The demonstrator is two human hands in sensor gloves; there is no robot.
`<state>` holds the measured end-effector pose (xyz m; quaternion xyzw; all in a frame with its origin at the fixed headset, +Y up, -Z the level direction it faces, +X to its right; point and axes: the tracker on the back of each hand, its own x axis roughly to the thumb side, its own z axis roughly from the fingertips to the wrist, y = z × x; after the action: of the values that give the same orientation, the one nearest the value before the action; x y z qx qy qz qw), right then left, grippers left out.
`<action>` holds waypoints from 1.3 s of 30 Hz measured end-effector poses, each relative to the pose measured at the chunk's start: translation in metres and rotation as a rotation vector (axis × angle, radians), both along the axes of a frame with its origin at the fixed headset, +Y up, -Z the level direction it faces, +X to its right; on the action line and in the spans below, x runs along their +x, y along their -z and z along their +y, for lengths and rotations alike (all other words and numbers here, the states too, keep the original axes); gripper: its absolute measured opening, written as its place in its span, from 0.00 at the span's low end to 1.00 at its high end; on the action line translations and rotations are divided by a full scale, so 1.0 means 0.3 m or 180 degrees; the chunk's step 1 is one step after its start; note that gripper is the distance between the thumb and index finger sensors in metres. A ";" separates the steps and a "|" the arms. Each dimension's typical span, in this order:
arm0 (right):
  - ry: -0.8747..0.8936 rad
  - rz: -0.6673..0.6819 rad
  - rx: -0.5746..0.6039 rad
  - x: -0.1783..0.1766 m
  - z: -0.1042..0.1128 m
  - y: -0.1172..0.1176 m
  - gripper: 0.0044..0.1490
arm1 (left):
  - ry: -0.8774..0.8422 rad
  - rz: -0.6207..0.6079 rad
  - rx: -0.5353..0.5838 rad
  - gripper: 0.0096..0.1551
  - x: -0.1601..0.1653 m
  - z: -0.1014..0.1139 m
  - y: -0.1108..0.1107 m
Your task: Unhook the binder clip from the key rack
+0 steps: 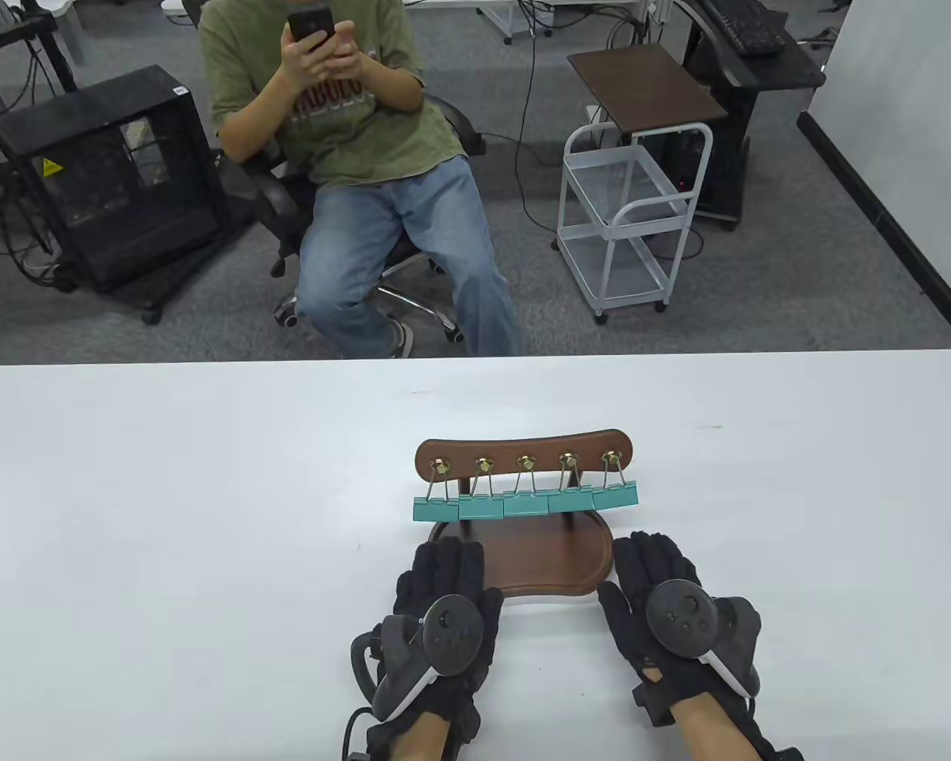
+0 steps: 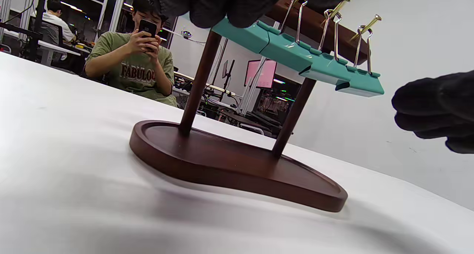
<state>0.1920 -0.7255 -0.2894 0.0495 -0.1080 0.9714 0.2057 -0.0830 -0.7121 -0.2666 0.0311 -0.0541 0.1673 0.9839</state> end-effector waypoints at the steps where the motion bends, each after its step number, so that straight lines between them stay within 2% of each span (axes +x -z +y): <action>1: 0.0012 -0.0010 -0.0007 0.001 0.000 0.000 0.39 | 0.0001 0.0002 0.0002 0.38 -0.001 0.001 0.000; 33: 0.0235 -0.0202 0.0056 0.050 -0.003 -0.003 0.39 | -0.0110 0.0151 0.0127 0.38 -0.030 0.021 -0.004; 39: 0.0650 -0.0434 0.0192 0.092 0.000 0.005 0.38 | -0.0119 0.0198 0.0120 0.37 -0.042 0.022 -0.003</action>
<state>0.2197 -0.7256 -0.2908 -0.0218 -0.1554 0.9428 0.2941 -0.0955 -0.7055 -0.2657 0.0559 -0.0259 0.1835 0.9811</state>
